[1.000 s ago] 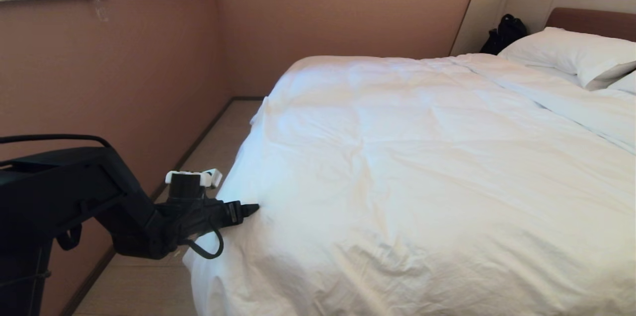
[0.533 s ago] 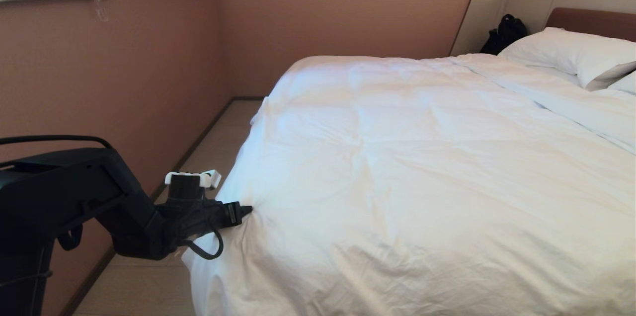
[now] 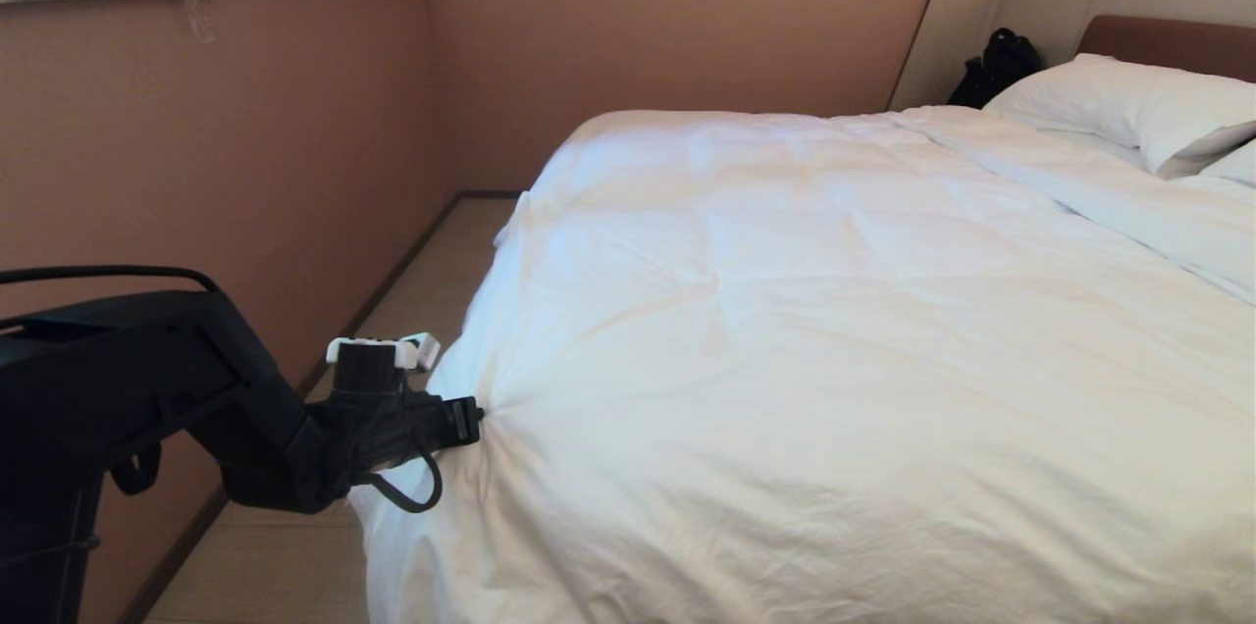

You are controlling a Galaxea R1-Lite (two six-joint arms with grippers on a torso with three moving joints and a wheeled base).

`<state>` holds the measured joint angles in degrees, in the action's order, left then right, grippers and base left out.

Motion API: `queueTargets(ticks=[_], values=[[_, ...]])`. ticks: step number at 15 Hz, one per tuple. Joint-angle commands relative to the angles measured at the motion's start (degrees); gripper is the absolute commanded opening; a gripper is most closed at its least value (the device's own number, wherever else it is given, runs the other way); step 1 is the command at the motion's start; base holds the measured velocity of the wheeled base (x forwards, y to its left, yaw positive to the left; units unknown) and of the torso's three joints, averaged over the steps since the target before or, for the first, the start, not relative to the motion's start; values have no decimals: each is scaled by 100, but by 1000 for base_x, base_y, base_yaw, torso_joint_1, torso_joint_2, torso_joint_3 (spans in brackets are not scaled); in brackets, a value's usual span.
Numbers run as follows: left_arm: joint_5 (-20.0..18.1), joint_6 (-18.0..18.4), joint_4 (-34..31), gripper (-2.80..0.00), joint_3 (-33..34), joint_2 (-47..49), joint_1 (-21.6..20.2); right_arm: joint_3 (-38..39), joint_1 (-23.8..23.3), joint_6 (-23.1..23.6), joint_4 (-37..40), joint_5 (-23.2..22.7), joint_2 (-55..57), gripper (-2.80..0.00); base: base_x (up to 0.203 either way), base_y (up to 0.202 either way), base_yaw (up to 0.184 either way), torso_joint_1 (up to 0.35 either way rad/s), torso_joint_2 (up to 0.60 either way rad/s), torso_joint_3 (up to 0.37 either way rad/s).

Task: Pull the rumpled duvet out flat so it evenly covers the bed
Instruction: Flatten the corners of the folded blanket

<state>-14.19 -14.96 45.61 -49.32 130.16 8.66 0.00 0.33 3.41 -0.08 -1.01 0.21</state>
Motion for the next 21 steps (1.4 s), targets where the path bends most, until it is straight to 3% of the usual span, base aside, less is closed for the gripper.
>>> queueTargets(ticks=[1, 2, 3, 5, 6, 7, 16, 21], values=[[65, 107, 10, -280, 37, -17, 5, 0, 2, 1, -1, -4, -3, -280, 0, 0, 0, 0, 0, 0], [121, 159, 12, -280, 37, -12, 5, 0, 2, 1, -1, -4, -3, -280, 0, 0, 0, 0, 0, 0], [471, 322, 16, -280, 37, -4, 5, 0, 2, 1, -1, -4, -3, -280, 0, 0, 0, 0, 0, 0], [582, 505, 11, -280, 95, -33, 4, 0, 2, 1, -1, -4, -3, -280, 0, 0, 0, 0, 0, 0], [629, 910, -9, -280, 291, -89, 4, 0, 2, 1, -1, -4, -3, -280, 0, 0, 0, 0, 0, 0], [654, 986, -58, -280, 360, -122, 5, 0, 2, 1, -9, -4, -3, -280, 0, 0, 0, 0, 0, 0], [930, 960, -25, -280, 913, -407, -248, 0, 2, 1, -1, -4, -3, -280, 0, 0, 0, 0, 0, 0], [1120, 933, -43, -280, 898, -316, -417, 0, 2, 1, -1, -4, -3, -280, 0, 0, 0, 0, 0, 0]])
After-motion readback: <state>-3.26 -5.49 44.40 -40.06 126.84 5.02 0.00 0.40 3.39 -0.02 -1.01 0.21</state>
